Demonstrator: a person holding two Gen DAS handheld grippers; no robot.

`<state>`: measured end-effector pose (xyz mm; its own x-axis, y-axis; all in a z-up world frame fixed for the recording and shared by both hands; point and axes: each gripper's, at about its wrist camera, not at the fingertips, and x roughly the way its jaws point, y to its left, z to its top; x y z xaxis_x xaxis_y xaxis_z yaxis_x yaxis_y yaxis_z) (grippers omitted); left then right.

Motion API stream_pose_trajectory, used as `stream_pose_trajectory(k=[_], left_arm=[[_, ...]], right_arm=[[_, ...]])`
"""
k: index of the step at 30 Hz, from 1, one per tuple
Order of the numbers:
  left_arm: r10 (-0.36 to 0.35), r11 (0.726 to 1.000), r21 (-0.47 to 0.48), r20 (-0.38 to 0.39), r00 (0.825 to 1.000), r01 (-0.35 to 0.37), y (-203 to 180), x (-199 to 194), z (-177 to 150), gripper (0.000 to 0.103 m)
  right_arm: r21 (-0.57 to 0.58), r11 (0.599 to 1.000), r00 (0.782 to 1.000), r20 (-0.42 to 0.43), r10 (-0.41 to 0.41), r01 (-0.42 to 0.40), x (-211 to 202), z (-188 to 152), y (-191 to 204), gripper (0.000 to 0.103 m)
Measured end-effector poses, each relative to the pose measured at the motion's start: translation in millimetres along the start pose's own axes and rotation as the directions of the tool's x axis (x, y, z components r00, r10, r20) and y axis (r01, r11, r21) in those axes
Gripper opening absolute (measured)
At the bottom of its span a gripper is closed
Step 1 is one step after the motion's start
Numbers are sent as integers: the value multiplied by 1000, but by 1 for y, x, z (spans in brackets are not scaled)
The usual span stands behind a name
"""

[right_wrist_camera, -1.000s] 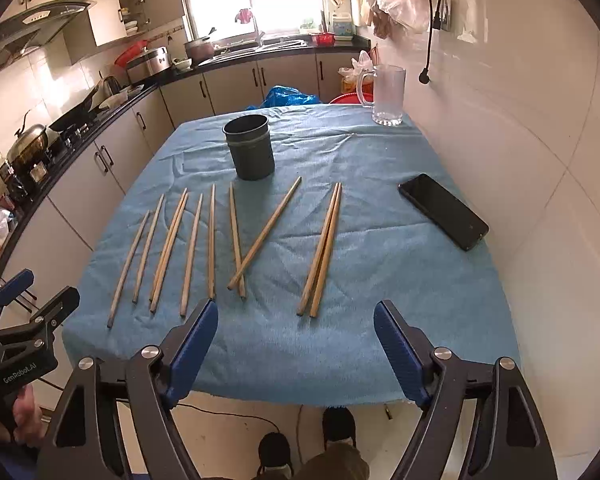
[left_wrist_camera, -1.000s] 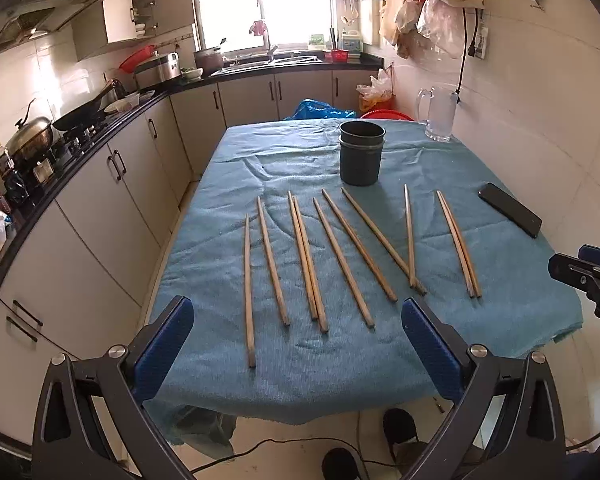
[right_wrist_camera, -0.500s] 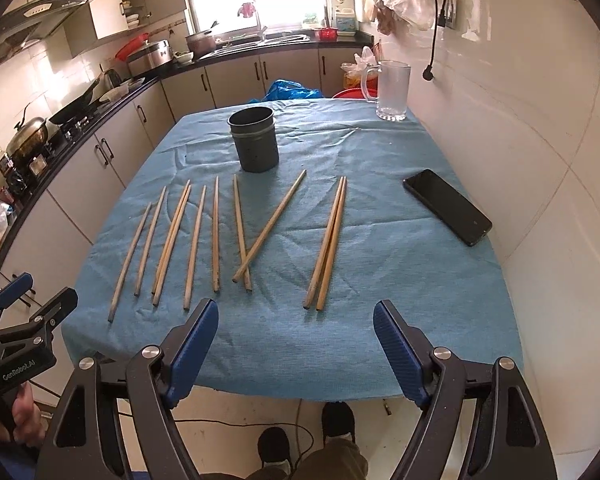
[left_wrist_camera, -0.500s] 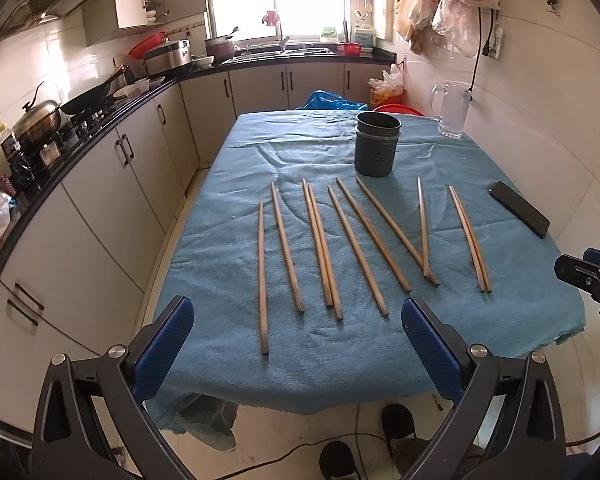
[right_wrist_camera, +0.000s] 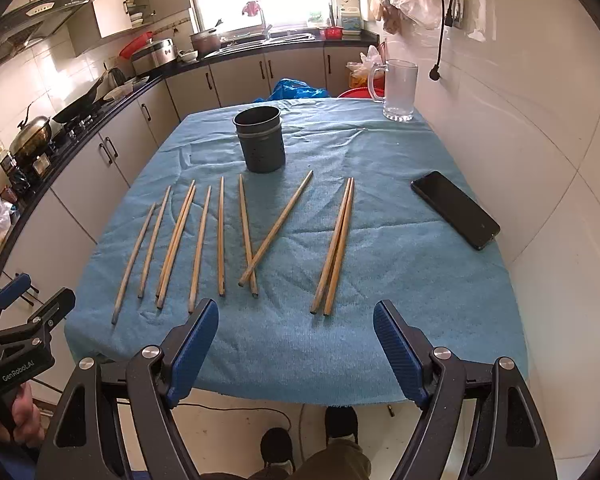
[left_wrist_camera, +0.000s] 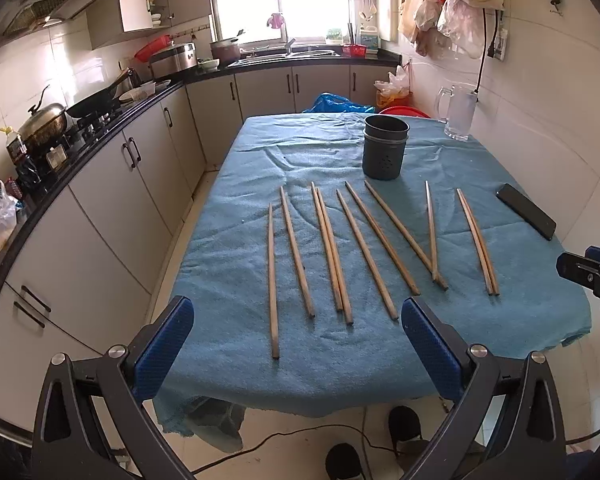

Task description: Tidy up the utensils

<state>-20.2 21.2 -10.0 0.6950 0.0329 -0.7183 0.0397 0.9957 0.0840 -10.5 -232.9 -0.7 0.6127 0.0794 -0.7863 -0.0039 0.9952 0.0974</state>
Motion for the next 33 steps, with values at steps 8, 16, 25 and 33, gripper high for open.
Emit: stream_pose_trajectory(k=[8,16,25,33], left_arm=[[5,1000,-10,15,1000,-5,3,1,-1,103],[-3,999,-44,39,999,5,13,6,-3,103],[-44,979,-201,-72,996,28,52,32,6,103],[-86,963,-268,-185,979,34,67,63,23,103]], right_arm=[[-6,1000,1000,-12,6,-6,3,4,0,84],[10,1000,1000,-23,9,-8,6,7,-3,83],[51,999,999,-47,17,-15,10,15,-18,73],[168,983,984,-148,100,-74,46,47,-65,59]])
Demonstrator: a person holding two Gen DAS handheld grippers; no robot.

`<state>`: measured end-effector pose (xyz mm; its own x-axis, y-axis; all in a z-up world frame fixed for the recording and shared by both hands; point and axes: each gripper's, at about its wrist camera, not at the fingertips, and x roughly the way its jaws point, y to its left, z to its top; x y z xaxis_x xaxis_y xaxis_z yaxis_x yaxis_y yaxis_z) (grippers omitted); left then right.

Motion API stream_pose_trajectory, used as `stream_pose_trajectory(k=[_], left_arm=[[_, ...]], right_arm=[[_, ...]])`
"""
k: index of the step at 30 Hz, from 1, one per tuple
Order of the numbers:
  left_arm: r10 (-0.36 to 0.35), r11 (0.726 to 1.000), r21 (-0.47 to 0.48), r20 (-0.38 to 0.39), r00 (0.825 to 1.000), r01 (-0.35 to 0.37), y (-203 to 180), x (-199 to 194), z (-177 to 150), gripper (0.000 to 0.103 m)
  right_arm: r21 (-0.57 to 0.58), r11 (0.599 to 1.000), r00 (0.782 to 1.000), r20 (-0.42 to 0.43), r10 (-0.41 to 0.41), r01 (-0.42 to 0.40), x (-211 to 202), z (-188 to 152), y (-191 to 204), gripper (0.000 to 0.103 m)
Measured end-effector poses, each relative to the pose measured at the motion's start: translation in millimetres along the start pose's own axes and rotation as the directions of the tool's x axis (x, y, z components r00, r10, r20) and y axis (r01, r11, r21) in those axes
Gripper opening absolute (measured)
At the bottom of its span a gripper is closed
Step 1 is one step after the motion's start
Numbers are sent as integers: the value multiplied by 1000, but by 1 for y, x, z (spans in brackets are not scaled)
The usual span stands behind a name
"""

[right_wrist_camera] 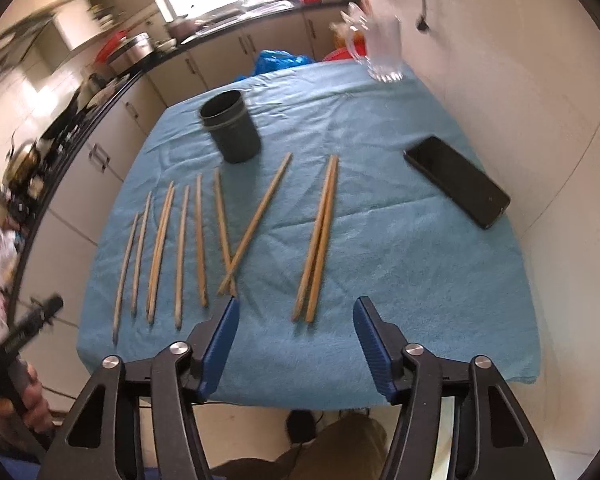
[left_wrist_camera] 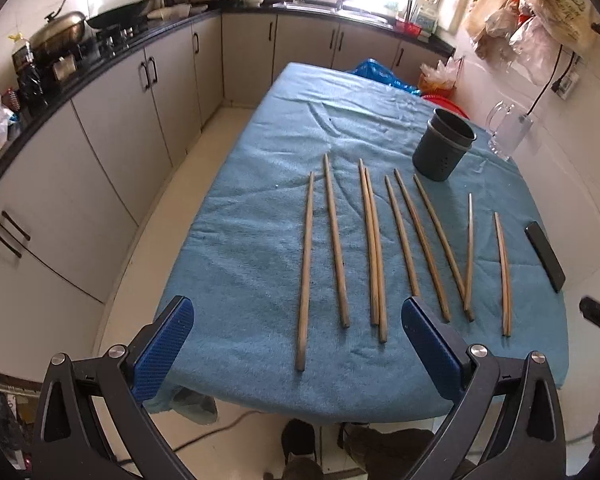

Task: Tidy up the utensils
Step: 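Lower the right tool onto a wooden chopstick and close it while the left tool grasps another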

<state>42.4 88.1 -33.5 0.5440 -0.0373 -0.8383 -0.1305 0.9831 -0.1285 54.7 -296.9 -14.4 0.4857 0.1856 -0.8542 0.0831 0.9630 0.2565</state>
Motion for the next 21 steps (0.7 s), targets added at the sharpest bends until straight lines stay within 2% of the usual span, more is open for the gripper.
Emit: stream_pose_trajectory(k=[4,6,7,8,10,12,14,16,18,21], left_arm=[[-4,999,-33,-29,1000,3,-4,8,10,102],[4,999,-49,-32,999,-6,-7,12,15,93],[1,998,-59,-45,999,-3,-9,14,18,89],[-5,998,-68,-54,999,1,-10,17,19,83],[1,996,-88,-67,998,-7,-14,20,23,78],[11,995,-98,-73,997,-18,-18,24,27,65],[24,994,-104,-86,996,-33,-24,26,29,59],[41,992,-112,-91,995,-51,-28,26,32,58],[59,990,-122,-94,994,-71,-30,24,34,58],[91,986,-130,-101,991,-104,-32,23,37,58]], right_arm=[[24,1000,999,-39,5,-4,24,39,-22,50],[56,998,996,-77,47,-43,41,55,-33,38],[73,996,992,-103,67,-59,54,66,-39,35],[82,995,990,-124,73,-63,64,74,-44,34],[115,991,981,-172,93,-74,91,92,-55,34],[129,988,969,-223,110,-82,117,105,-61,33],[143,985,958,-256,127,-92,137,115,-64,32],[150,984,947,-291,135,-95,157,123,-65,30],[168,980,937,-312,158,-110,172,128,-67,21],[137,985,931,-335,145,-105,184,134,-60,20]])
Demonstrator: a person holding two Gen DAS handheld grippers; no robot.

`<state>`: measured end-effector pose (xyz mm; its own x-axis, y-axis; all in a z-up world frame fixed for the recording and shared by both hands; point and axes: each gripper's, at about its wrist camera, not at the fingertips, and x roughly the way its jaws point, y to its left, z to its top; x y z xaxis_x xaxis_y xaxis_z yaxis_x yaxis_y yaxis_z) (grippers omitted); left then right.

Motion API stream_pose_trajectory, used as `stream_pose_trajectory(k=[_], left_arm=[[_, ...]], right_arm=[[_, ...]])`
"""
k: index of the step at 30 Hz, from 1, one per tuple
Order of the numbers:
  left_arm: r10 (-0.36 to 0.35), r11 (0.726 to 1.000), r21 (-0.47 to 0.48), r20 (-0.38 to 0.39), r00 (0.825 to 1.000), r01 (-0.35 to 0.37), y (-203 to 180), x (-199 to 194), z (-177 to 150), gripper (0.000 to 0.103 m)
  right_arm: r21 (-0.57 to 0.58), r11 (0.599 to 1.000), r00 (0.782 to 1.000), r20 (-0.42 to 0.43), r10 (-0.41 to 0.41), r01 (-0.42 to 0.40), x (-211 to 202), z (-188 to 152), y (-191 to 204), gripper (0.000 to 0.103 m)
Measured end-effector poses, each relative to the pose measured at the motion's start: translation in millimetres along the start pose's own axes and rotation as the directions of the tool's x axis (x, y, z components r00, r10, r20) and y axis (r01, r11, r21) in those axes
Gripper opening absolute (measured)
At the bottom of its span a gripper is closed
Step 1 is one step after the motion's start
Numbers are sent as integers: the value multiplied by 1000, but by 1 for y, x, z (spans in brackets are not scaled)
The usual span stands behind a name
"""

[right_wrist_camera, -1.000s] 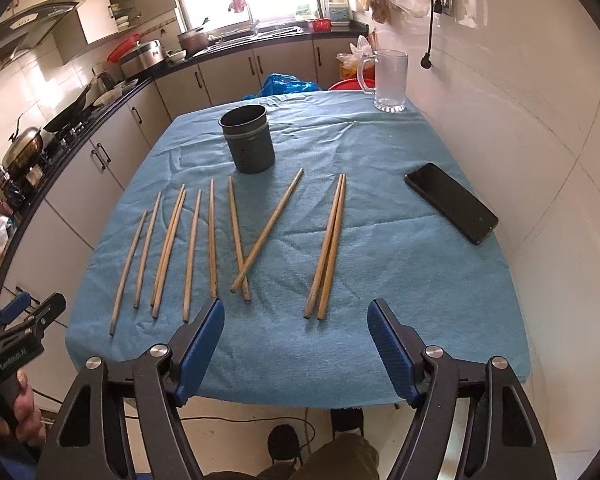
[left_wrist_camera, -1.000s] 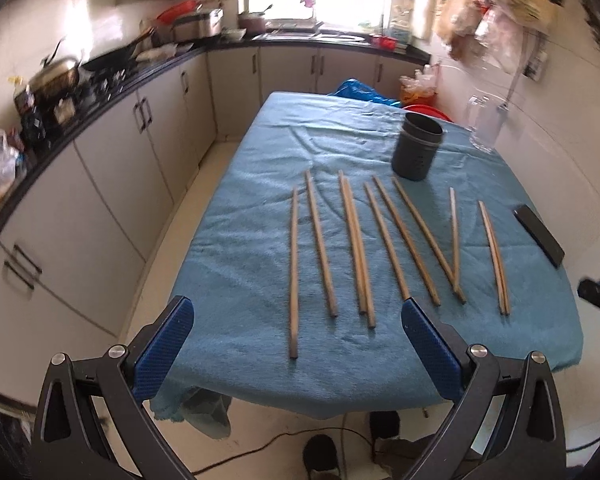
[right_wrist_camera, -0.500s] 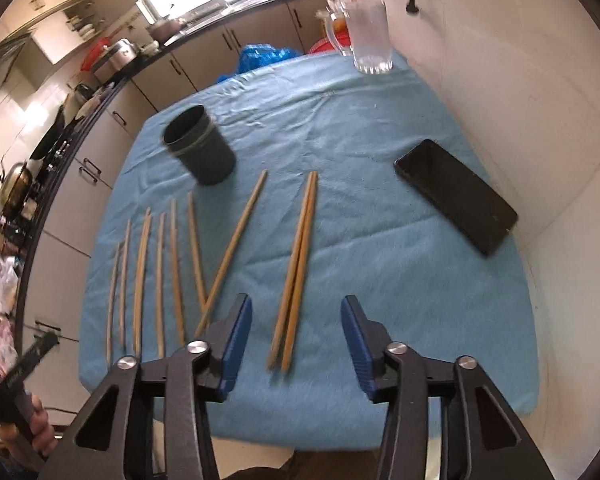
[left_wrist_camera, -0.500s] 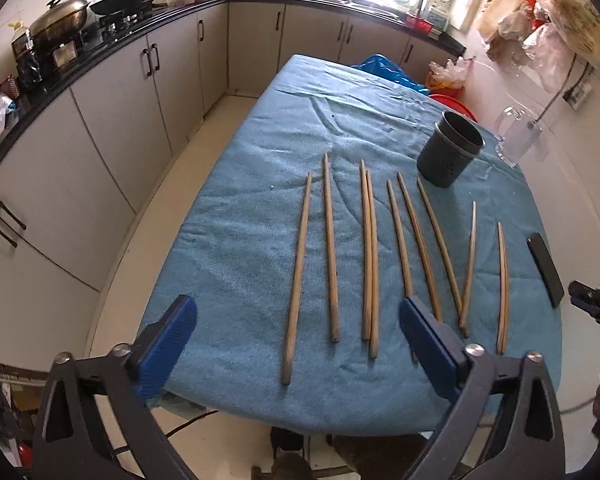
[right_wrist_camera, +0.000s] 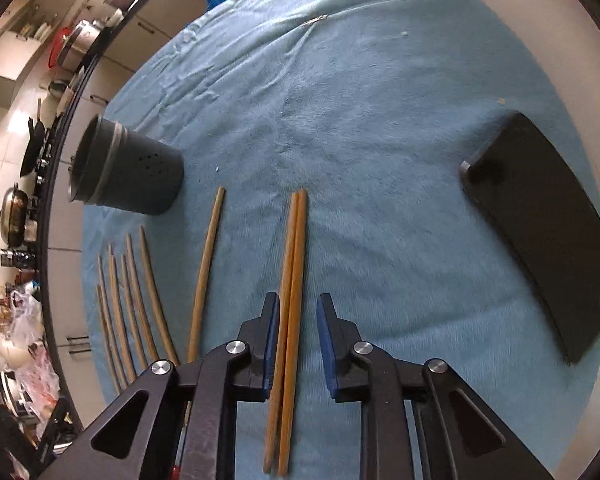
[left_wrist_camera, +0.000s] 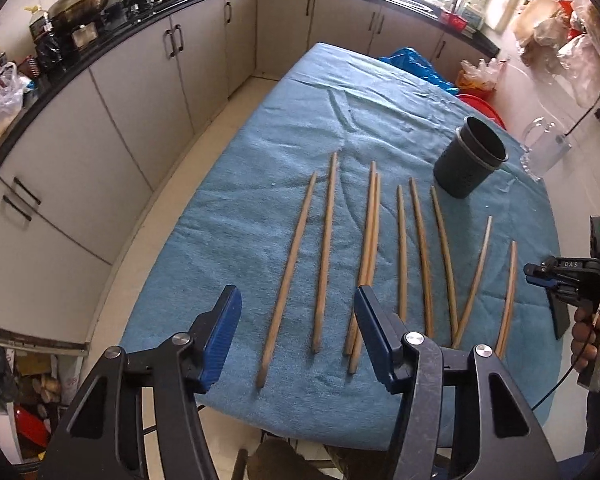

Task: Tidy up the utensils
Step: 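Lower the right tool onto a wooden chopstick and close it while the left tool grasps another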

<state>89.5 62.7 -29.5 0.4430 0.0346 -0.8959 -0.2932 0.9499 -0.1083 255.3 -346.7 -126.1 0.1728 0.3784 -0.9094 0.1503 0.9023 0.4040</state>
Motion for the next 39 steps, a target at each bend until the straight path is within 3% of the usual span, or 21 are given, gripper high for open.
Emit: stream_pose_trajectory(k=[6,13,19,24,29,34,39], left_arm=[[26,1000,-5,-33,999,-27,8,8,5,58],[-25,999,32,-44,999,27,23,29,40,58],[-57,996,60,-83,995,63,35,48,62,58],[-68,993,89,-129,989,80,30,78,76,58],[-59,985,146,-186,981,87,13,108,84,58],[4,978,204,-238,971,46,-2,138,83,57],[50,966,258,-262,964,21,-20,159,77,43]], right_arm=[[-10,999,999,-30,-41,40,15,10,1,11],[17,994,995,-4,-103,103,21,11,11,11],[22,970,971,7,-240,240,16,11,14,11],[42,962,963,-5,-271,271,16,7,5,11],[40,959,960,5,-280,280,18,7,5,11],[18,953,953,12,-304,304,20,12,15,12],[15,952,952,15,-307,306,19,18,20,9]])
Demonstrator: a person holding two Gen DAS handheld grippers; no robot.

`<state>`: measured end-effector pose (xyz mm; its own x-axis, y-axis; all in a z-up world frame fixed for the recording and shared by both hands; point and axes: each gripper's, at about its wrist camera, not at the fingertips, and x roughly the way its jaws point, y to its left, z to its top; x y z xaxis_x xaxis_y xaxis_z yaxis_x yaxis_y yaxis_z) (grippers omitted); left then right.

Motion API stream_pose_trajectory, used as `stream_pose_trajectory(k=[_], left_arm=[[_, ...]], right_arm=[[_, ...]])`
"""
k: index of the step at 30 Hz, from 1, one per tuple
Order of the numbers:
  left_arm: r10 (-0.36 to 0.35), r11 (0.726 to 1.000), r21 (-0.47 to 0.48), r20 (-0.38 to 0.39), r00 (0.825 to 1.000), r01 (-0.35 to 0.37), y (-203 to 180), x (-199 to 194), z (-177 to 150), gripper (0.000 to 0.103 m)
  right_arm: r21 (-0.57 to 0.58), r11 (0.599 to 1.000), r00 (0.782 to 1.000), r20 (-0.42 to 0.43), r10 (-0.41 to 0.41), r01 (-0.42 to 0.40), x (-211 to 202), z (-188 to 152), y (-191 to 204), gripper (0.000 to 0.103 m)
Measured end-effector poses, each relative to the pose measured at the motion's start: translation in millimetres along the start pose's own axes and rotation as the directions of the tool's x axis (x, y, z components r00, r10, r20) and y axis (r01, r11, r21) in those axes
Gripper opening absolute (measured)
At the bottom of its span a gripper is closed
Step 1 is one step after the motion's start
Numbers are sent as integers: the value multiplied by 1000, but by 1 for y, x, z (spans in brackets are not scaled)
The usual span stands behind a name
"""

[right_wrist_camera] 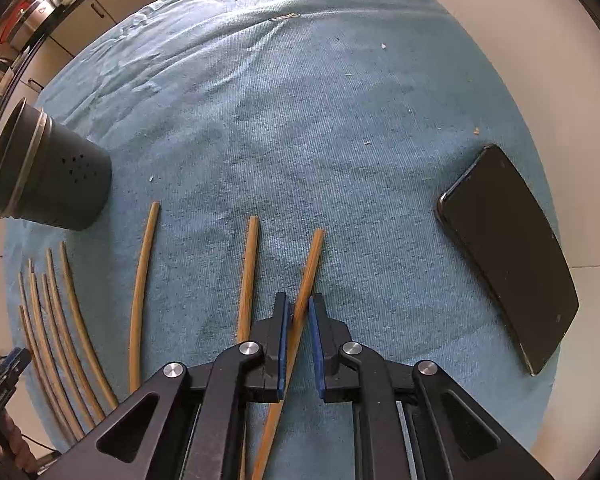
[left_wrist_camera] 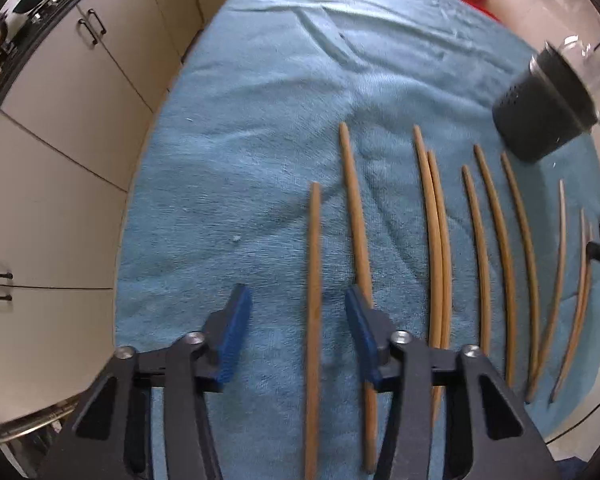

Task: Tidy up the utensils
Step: 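Lower the right tool onto a wooden chopstick and close it while the left tool grasps another, then lift the right tool's chopstick over the black holder cup while the left tool carries its chopstick there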

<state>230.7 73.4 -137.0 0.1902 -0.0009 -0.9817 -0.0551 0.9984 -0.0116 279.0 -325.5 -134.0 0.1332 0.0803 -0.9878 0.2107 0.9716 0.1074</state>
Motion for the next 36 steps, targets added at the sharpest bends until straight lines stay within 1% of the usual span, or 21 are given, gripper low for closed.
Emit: stream_pose_trajectory(k=[1,2,3,4,5,7,10,12,15,18,19,22,25,29,36], left_arm=[[27,999,17,15,1000,-27,-5,1,0,42],[42,999,29,28,999,-43,-9,1,1,38],[36,999,29,32,999,-37,-11,1,1,29],[30,999,28,33,999,-31,-13,1,2,25],[39,999,29,39,998,-40,-14,0,2,7],[39,999,30,45,998,-41,-15,0,1,6],[-1,1000,19,65,998,-1,-14,-10,-3,6],[-29,1000,3,98,995,29,-11,-23,-7,6],[-63,998,-17,155,986,67,-2,-55,-15,6],[-77,997,-13,222,972,82,-2,-86,-18,6],[-80,996,-10,253,964,85,-3,-100,-21,6],[-87,996,3,310,947,91,-12,-127,-21,6],[-87,996,20,363,928,86,-20,-152,-27,6],[-105,994,38,406,908,99,-30,-176,-30,6],[-118,993,62,447,887,101,-36,-197,-29,6]], right_arm=[[-1,1000,1000,3,6,-6,-1,0,0,9],[-5,1000,1000,6,11,-11,0,-1,-2,9],[-7,1000,1000,9,21,-21,-1,-1,-3,8],[-3,999,999,11,36,-36,0,-1,-3,7],[2,999,999,11,52,-52,-2,-2,-5,6],[-2,996,996,30,85,-85,-9,-5,-6,6],[-19,992,990,68,124,-123,-26,-10,-7,6],[-34,988,983,99,154,-151,-39,-16,-6,6],[-53,980,968,153,196,-190,-62,-25,-7,6],[-79,970,945,219,244,-232,-89,-33,-4,6],[-92,965,934,243,262,-247,-99,-36,-5,6],[-121,954,905,301,300,-276,-118,-46,-2,6],[-140,943,882,334,332,-301,-134,-55,-7,6],[-163,934,863,359,355,-317,-140,-60,2,6],[-186,922,836,391,385,-338,-155,-67,3,6]])
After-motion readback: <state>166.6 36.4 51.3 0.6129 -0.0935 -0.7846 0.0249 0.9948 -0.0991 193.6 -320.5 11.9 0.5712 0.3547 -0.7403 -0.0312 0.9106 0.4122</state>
